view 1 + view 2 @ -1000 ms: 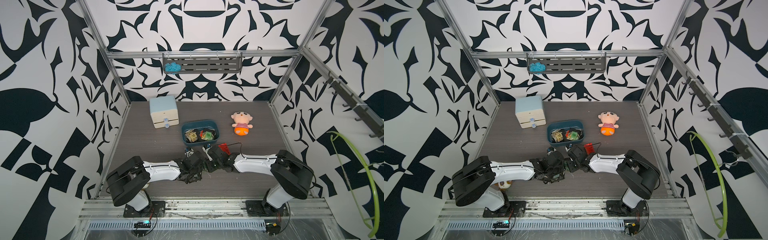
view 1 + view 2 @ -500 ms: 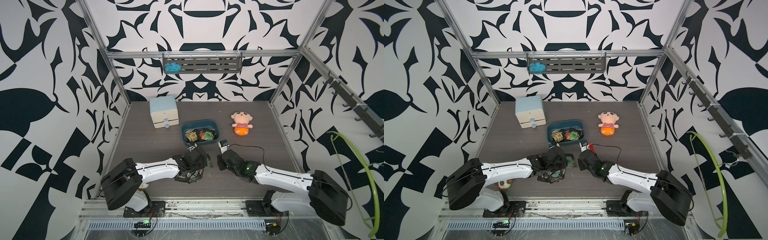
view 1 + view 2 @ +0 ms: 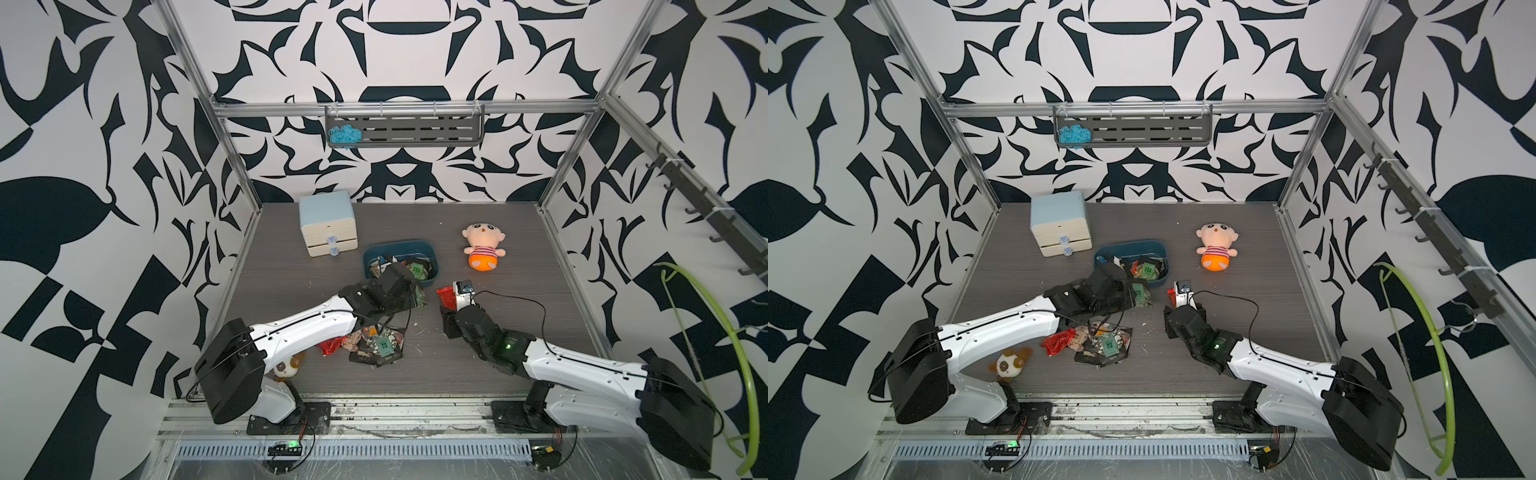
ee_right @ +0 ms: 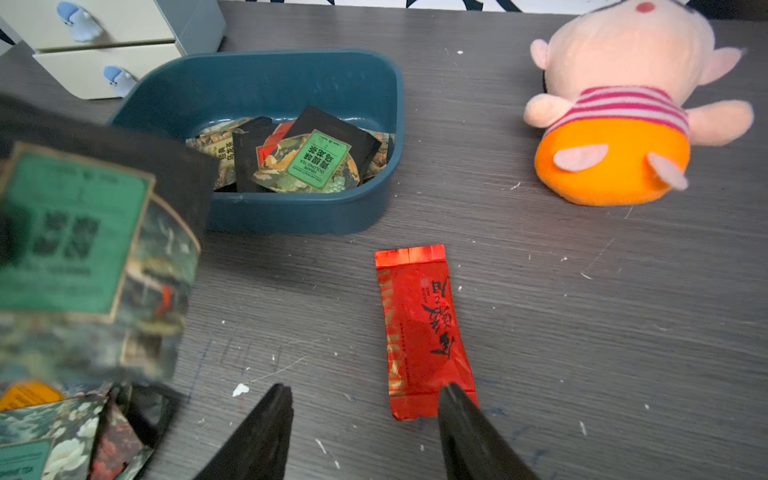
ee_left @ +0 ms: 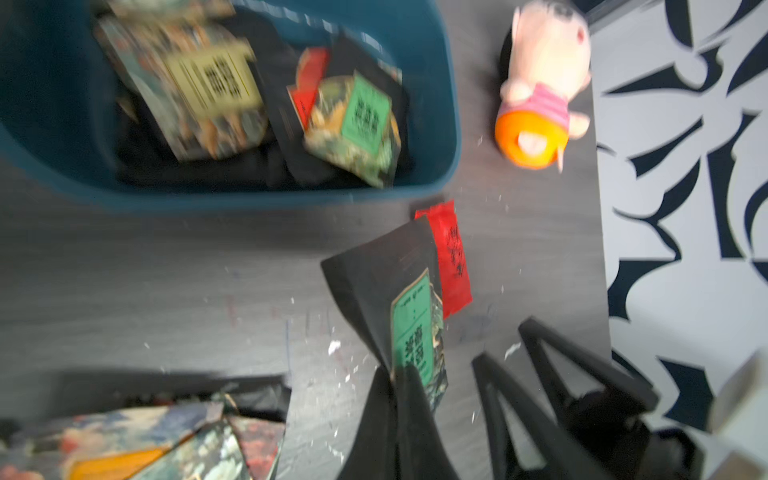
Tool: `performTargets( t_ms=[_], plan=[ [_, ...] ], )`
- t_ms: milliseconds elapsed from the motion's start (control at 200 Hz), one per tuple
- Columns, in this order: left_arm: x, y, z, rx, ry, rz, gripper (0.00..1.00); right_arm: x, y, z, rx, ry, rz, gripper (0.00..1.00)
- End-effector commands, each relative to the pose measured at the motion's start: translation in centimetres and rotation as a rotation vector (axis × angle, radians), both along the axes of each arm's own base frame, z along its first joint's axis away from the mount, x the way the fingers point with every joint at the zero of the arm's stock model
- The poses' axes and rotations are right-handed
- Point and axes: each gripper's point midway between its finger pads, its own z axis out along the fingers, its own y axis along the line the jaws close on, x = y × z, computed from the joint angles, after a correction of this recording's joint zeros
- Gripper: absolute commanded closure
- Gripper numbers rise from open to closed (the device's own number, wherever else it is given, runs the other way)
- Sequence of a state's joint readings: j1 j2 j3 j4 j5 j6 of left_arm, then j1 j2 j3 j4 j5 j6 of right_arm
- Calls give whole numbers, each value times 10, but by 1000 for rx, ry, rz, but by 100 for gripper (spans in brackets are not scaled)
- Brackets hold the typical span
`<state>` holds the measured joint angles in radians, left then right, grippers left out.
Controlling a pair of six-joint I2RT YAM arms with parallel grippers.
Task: Put the tea bags into the storage box
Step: Place the tea bag in the storage box.
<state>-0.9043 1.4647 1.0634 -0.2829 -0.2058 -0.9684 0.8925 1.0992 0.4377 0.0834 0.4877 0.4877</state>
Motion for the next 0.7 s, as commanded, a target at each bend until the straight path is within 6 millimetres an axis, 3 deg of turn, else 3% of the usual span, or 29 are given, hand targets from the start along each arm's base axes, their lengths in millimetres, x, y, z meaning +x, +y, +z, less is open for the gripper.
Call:
performTargets(
  t_ms=[0,190,315,505,695],
  plan=[
    [20,9,0,75,-2,-14,100,8,4,12,18,-40,-19,38],
    [64,7,0,68,15,5,100,10,7,11,3,-42,-5,39],
    [87,-2,-11,77,40,-3,100,12,8,8,-11,-40,-6,41],
    [114,-13,-32,62,89,-14,100,14,13,4,-27,-28,8,43],
    [128,-19,-50,79,120,-27,100,16,17,2,-35,-18,21,43]
  ],
)
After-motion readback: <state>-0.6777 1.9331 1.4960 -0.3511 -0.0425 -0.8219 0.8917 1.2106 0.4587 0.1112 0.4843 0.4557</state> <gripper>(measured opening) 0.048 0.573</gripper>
